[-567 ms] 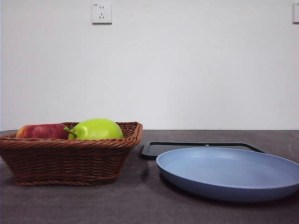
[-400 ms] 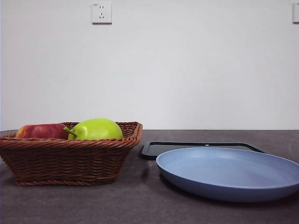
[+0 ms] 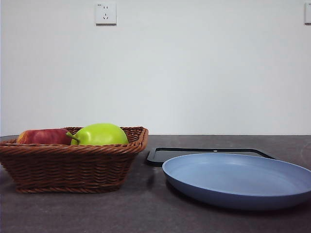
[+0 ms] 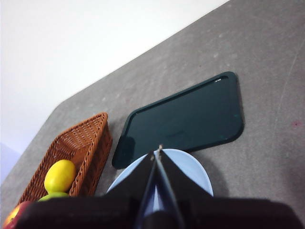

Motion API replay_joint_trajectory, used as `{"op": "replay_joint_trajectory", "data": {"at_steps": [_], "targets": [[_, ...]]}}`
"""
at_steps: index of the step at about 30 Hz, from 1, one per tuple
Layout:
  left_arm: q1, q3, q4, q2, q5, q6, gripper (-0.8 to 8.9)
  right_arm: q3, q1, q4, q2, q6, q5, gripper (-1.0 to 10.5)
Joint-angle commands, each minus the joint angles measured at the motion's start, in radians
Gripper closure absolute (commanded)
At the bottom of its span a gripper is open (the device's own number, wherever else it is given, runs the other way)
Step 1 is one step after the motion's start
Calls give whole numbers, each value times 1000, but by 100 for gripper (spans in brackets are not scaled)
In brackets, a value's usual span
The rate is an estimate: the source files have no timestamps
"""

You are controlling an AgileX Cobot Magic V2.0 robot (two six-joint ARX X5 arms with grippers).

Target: Take the lemon from the basket,put the lemon in the plate,hand out the plate

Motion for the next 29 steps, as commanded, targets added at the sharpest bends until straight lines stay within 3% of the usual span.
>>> {"op": "replay_joint_trajectory", "data": {"at_steps": [1,5,12,19,25,26,29], "targets": [[2,62,8,81,23,35,807,77,1,-26,79,-48,0,942],[2,152,9,208,43,51,807,183,1,-89,200,-117,-3,942],[-16,303,-7,455,171,117,807,357,1,-261,418,-274,-2,942],[-93,438,-142,674,189,236,807,449,1,-406,630,-397,-3,942],[-199,507,-180,793,188,263,801,454,27,-437,819,-430,-3,909],[-213,507,-179,797,187,263,764,454,34,-435,855,-429,-3,865],[-235,507,-165,797,184,256,492,454,57,-419,951,-425,-2,705]]}}
